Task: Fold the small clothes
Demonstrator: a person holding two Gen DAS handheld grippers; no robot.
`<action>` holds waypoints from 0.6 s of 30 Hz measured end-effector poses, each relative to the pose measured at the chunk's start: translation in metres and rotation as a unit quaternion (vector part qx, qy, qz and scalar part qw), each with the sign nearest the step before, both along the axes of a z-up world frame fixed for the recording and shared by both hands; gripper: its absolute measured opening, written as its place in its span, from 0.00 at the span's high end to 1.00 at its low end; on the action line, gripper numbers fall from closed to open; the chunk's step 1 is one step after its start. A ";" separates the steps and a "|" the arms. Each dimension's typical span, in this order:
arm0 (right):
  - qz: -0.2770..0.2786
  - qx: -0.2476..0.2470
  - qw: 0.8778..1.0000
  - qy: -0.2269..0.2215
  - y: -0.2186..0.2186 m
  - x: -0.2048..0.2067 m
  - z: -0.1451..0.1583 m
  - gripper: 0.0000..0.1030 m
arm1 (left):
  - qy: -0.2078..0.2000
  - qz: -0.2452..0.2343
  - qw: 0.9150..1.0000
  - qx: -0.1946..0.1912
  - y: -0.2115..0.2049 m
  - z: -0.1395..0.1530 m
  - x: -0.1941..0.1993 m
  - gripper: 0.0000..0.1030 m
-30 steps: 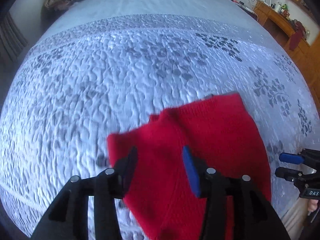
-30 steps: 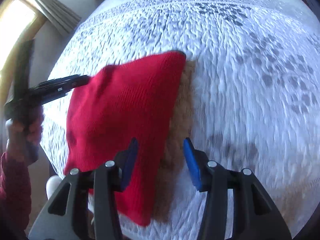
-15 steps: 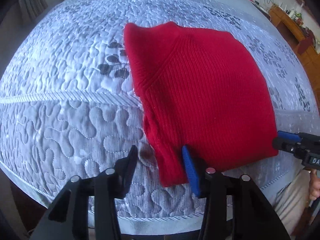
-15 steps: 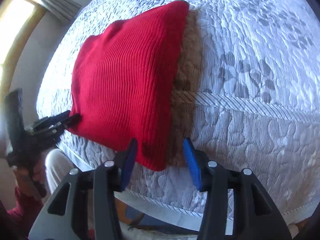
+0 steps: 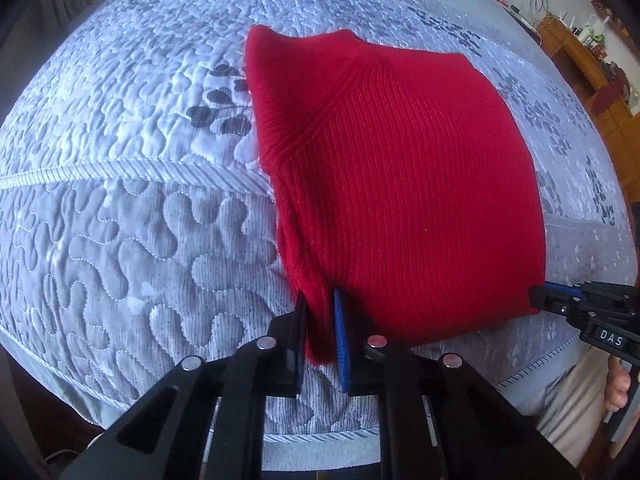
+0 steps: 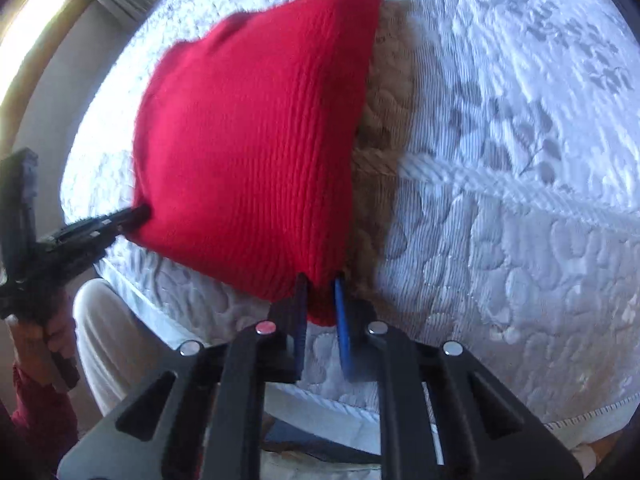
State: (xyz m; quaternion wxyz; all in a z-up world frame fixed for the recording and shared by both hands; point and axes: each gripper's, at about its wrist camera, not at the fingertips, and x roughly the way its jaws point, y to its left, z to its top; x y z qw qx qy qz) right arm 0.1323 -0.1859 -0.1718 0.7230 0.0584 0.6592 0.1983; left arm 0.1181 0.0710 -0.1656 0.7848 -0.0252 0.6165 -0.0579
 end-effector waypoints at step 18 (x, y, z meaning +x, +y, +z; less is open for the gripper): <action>-0.008 0.005 0.998 -0.058 -0.010 0.046 0.055 0.58 | -0.019 0.067 0.996 -0.050 0.042 0.028 0.062 0.44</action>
